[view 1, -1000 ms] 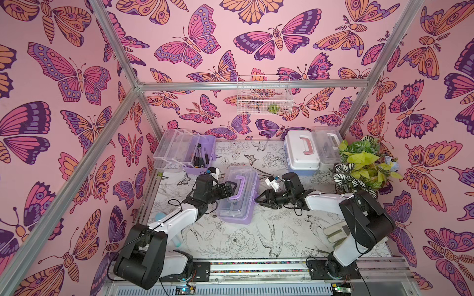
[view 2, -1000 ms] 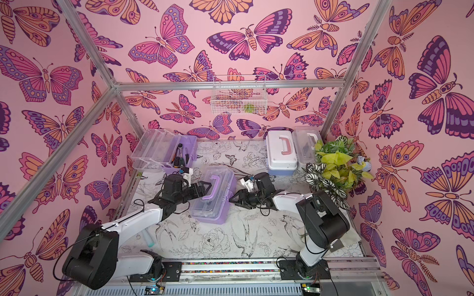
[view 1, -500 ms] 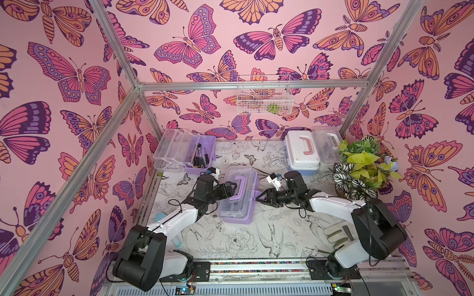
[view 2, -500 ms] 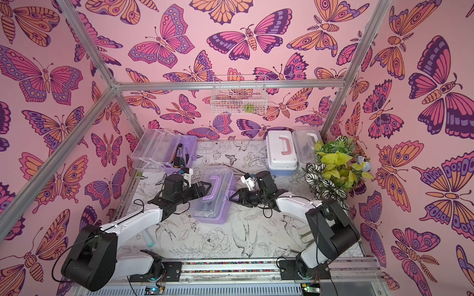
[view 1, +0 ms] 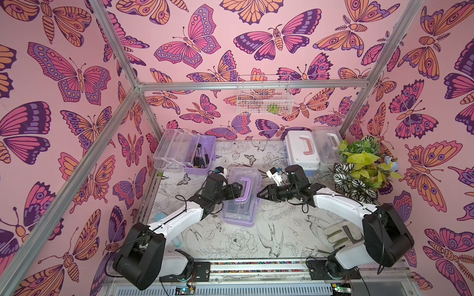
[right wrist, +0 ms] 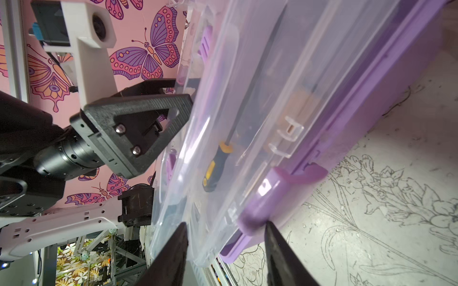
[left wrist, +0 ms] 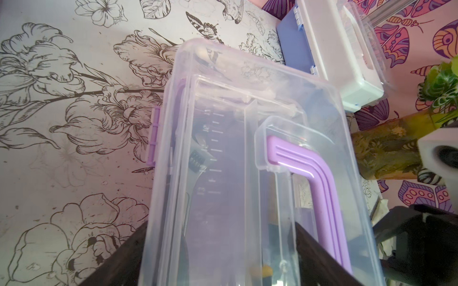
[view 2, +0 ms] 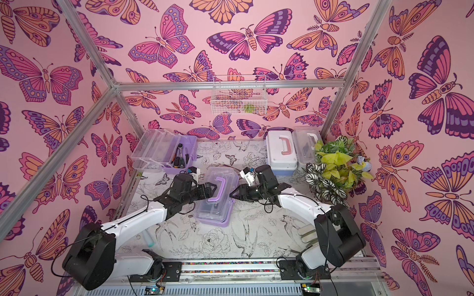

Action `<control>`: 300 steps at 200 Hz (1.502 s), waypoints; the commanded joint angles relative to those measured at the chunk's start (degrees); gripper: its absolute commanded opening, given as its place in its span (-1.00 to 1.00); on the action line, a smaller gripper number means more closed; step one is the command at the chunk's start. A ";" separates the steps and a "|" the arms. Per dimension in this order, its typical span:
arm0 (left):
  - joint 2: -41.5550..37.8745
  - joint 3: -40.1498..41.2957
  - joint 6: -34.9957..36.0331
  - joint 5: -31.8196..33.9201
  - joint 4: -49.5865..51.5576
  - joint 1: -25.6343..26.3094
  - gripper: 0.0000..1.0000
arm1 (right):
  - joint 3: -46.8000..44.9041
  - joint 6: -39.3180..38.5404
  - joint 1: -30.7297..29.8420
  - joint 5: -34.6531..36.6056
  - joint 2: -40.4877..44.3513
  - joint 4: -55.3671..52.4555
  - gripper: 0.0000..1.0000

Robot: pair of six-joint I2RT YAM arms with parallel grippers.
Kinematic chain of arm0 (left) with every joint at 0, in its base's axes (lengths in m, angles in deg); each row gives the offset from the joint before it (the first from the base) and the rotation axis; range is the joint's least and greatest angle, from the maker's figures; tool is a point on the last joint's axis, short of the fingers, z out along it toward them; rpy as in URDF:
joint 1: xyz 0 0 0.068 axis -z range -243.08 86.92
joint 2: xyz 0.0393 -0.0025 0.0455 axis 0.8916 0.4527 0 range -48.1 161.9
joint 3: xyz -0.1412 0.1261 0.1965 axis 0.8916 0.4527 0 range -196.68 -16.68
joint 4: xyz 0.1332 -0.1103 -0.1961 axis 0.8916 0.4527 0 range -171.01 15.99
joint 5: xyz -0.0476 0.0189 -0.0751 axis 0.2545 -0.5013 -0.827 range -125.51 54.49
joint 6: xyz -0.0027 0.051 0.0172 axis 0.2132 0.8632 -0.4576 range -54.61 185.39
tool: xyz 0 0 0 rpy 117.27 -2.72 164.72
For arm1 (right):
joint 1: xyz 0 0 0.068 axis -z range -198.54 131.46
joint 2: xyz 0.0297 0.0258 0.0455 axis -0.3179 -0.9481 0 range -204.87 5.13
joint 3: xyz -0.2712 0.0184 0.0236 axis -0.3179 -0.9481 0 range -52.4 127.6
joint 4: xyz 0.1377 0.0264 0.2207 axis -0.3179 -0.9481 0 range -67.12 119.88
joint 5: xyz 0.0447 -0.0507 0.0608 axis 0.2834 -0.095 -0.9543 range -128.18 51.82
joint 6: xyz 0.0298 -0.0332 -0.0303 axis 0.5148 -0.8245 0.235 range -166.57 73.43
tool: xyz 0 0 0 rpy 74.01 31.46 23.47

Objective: Close toolboxes
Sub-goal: Fasten the toolbox latch on the toolbox.

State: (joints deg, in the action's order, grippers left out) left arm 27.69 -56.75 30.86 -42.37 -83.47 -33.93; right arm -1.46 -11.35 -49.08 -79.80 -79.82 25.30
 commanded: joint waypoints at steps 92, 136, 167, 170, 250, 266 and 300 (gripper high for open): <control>3.38 -0.27 -1.44 2.19 15.29 3.54 0.93 | 3.19 -3.14 -0.52 1.20 -4.37 -4.67 -0.31; 4.44 -0.63 -1.60 1.93 15.12 3.88 0.94 | 3.29 -3.63 -0.66 2.47 -4.71 -5.84 -0.45; 4.63 -0.93 -1.53 1.84 15.02 4.00 0.93 | 3.89 -3.85 -0.90 3.79 -4.70 -7.52 -0.42; 4.63 -0.93 -1.56 1.90 14.95 4.02 0.93 | 3.95 -3.80 -0.96 3.87 -4.70 -7.61 -0.41; 4.66 -1.13 -1.48 2.02 14.92 4.58 0.90 | 8.80 -4.58 -2.93 11.35 -7.45 -15.82 -0.38; 4.55 -1.08 -1.45 2.02 14.89 4.58 0.90 | 9.09 -4.58 -3.35 11.33 -7.77 -15.93 -0.39; 4.24 -0.98 -1.55 2.02 14.88 4.63 0.89 | 9.27 -4.24 -3.81 11.40 -8.22 -15.36 -0.41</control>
State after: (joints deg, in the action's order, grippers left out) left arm 29.59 -59.94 30.82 -37.60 -77.92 -30.04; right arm 6.23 -15.08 -51.95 -69.03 -86.98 10.85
